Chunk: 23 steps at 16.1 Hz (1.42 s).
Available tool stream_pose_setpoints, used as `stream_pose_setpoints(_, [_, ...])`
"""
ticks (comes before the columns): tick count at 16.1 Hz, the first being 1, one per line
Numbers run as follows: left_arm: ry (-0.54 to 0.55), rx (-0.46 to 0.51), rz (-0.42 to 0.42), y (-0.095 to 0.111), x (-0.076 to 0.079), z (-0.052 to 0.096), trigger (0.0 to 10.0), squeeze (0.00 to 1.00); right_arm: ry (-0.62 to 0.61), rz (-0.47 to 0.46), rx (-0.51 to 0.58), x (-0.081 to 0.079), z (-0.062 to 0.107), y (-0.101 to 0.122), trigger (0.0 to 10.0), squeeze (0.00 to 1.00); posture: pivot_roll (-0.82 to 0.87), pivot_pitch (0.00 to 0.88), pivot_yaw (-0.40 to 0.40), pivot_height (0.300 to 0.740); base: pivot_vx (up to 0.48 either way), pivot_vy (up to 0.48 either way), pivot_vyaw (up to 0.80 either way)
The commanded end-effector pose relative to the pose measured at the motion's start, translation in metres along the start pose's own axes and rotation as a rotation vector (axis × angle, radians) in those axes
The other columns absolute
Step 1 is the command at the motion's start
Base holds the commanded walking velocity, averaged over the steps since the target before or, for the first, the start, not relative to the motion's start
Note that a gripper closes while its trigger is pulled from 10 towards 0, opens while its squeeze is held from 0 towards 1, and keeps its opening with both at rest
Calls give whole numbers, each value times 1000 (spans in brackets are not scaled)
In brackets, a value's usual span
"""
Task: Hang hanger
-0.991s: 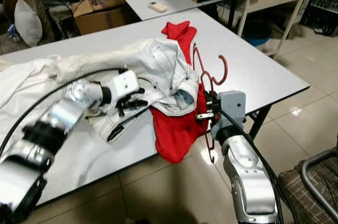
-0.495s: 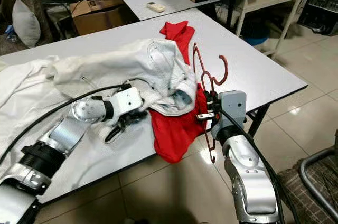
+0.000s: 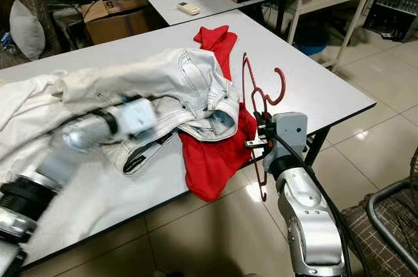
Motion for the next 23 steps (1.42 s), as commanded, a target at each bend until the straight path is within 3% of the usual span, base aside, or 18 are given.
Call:
stream_pose_setpoints(1, [52,-31,-22,-8,-13,5,0,0,8,-8,13,-2,-2,3,10000,0,-176,5,116,740,0,0,0])
stream_pose_setpoints(3, [58,-40,-12,-14,-19,10,0,0,9,-9,14,-2,-2,3,10000,0,-174,6,116,740,0,0,0])
stream_pose_setpoints(4, [38,49,134,-3,-14,9,0,0,10,-10,15,-2,-2,3,10000,0,-174,6,116,740,0,0,0])
stream_pose_setpoints(5, [-20,126,261,9,-4,6,10000,0,12,-11,17,-3,-3,3,10000,0,-172,6,116,740,0,0,0])
stream_pose_setpoints(6, [-76,160,294,17,9,-1,10000,0,10,-12,17,-2,-3,3,10000,0,-175,7,117,740,0,0,0])
stream_pose_setpoints(7, [-109,184,319,23,19,-8,10000,714,-4,-21,15,0,-2,3,10000,0,-177,8,117,740,0,0,0])
stream_pose_setpoints(8, [-116,192,329,25,21,-10,10000,714,-12,-27,14,2,-2,2,10000,0,-180,10,118,740,0,0,0])
stream_pose_setpoints(9, [-146,202,349,28,27,-14,10000,1000,-41,-41,9,8,-1,1,10000,0,-182,11,119,740,0,0,0])
stream_pose_setpoints(13, [-134,128,212,34,33,-43,10000,1000,-130,3,-16,40,10,-1,10000,0,-224,30,120,740,0,0,0])
stream_pose_setpoints(16, [-203,77,251,29,45,-52,10000,1000,-133,15,-21,43,14,1,10000,0,-245,40,126,740,0,0,0])
stream_pose_setpoints(17, [-230,44,225,24,49,-51,10000,812,-132,16,-22,43,16,1,10000,0,-249,43,128,740,0,0,0])
stream_pose_setpoints(18, [-245,28,225,20,50,-50,10000,0,-133,15,-24,43,17,1,10000,0,-250,47,127,740,0,0,0])
stream_pose_setpoints(20, [-234,-6,306,10,48,-48,10000,0,-126,13,-30,42,17,0,10000,0,-246,47,122,740,0,0,0])
stream_pose_setpoints(23, [-225,-88,220,-4,43,-45,10000,0,-112,12,-32,41,14,1,10000,0,-236,45,110,740,0,0,0])
Point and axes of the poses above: a point about 5 cm out from each wrist's last joint towards the gripper, its own z axis pointing back from the gripper into the wrist, its own y axis along the axis of the wrist's last joint, x = y × z, the point moved 1 cm from there along -z, pointing out of the wrist towards the gripper, and after that the axes turned 5 degrees about z, right-handed, at the moved point
